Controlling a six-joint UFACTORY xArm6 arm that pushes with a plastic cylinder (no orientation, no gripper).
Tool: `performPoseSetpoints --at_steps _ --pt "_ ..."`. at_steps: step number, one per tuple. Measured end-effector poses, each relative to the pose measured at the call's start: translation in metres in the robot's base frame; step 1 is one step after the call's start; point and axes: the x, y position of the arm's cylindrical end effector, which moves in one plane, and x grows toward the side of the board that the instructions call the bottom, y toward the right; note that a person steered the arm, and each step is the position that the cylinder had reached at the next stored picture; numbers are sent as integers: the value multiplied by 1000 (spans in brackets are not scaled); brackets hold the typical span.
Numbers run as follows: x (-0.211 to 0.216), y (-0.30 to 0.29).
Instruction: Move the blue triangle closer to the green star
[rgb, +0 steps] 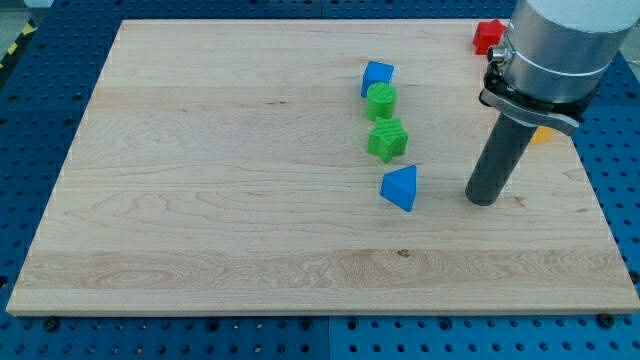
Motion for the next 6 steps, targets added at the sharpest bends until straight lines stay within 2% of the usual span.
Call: performPoseSetpoints --at_steps 1,2,3,5,6 --pt "9 -26" --pt "6 -68" --pt "-5 -83" --pt "-41 -87" --pt "-44 -88"
